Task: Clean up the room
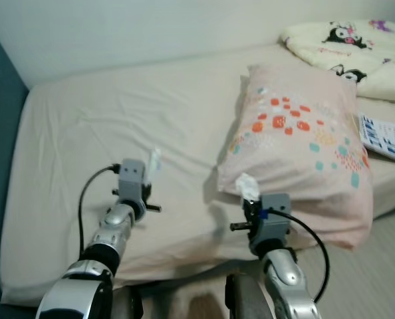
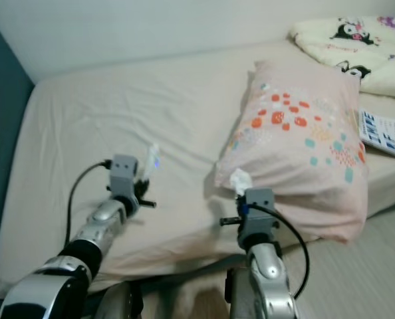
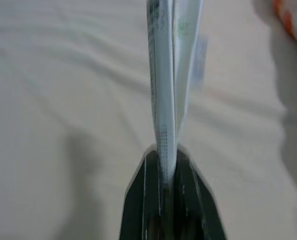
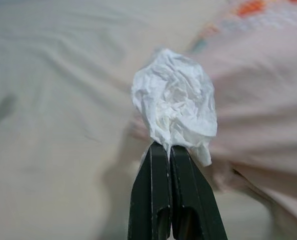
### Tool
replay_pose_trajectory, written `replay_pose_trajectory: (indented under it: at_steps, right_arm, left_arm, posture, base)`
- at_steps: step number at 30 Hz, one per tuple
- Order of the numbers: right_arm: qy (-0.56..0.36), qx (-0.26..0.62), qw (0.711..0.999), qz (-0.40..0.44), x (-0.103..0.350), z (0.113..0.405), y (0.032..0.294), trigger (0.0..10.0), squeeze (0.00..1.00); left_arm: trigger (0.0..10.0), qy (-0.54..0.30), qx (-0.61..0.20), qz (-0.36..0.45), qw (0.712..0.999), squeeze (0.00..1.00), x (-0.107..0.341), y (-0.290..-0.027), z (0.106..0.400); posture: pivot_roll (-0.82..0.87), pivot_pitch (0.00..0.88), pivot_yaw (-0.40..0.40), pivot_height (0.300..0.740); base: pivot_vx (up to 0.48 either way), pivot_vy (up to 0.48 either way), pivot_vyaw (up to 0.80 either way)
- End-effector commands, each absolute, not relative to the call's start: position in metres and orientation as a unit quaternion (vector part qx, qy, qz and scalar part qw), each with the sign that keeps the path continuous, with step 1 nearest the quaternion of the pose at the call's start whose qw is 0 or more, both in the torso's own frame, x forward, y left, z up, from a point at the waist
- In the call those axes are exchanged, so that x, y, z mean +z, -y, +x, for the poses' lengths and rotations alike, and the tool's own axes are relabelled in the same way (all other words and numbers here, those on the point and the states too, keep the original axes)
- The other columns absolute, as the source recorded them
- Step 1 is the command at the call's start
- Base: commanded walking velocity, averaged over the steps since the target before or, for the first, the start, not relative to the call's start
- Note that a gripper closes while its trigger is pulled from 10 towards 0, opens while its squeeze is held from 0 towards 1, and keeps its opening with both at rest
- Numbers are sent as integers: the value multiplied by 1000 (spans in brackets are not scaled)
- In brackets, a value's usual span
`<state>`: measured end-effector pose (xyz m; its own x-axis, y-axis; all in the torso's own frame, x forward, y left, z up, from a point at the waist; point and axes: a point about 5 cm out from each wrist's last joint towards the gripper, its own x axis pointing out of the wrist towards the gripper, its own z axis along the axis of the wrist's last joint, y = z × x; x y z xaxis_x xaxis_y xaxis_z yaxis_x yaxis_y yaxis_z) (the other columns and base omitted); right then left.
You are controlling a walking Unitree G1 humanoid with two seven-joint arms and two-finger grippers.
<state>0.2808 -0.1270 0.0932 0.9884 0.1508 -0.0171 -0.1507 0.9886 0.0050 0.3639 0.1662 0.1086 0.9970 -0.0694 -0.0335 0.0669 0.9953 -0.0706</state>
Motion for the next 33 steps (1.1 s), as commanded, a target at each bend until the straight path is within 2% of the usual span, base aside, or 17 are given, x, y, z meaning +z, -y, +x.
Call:
replay_pose_trajectory:
  at_steps: [1,2,3,6,9,14,21,33]
  right_arm:
    - [-12,84,996,8,91,283,124,10000,0]
    - [-11,87,996,10,91,285,122,10000,0]
    - [-11,87,996,10,91,285,122,10000,0]
    - [-17,98,995,4,87,290,118,10000,0]
    - [-17,100,995,1,86,290,117,10000,0]
    - [-22,104,994,18,85,290,116,10000,0]
    - [-19,81,996,12,84,294,121,10000,0]
    - [-20,76,997,11,83,294,125,10000,0]
  left_arm:
    - [10000,20,11,-48,999,0,112,-184,355]
    - [10000,56,23,-57,997,0,118,-188,347]
    - [10000,56,23,-57,997,0,118,-188,347]
    - [10000,138,17,-29,990,0,134,-180,318]
    - [10000,130,-23,-27,991,0,134,-173,311]
    - [10000,127,-76,39,988,0,130,-161,300]
    - [10000,95,-63,30,993,0,128,-157,293]
    - [10000,90,-50,16,995,0,131,-151,295]
  posture:
    - [-26,43,-35,597]
    - [-12,35,-52,597]
    - [-12,35,-52,597]
    - [18,12,-81,597]
    - [27,0,-87,597]
    - [32,0,-84,597]
    - [22,0,-69,617]
    - [13,0,-59,662]
  base:
    - [0,0,0]
    - [0,0,0]
    - [0,0,0]
    - [0,0,0]
    - [0,0,0]
    - [0,0,0]
    - [0,0,0]
    - [0,0,0]
